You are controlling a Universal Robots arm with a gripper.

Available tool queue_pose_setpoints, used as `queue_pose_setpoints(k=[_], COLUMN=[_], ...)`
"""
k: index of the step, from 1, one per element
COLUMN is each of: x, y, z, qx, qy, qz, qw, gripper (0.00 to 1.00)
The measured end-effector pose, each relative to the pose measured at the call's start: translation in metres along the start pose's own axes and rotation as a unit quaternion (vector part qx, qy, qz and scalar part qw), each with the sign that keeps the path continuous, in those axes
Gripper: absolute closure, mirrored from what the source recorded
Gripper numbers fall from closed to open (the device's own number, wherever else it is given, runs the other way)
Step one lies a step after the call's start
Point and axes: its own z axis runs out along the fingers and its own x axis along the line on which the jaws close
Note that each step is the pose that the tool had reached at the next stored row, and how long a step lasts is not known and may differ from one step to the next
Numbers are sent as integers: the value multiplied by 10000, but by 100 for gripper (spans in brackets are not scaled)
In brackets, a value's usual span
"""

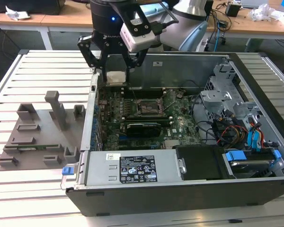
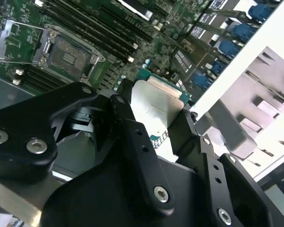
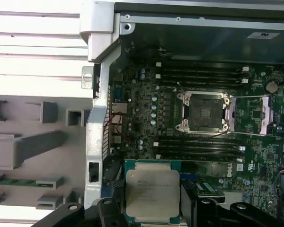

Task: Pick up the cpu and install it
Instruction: 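Pick up the cpu and move it towards the insertion slot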

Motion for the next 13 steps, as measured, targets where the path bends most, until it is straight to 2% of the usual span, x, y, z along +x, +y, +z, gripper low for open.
queue_pose_setpoints(k=[13], x=[-278], y=[42], z=[66], qx=[-1], qy=[0], qz=[1], qw=[10000], gripper=[45])
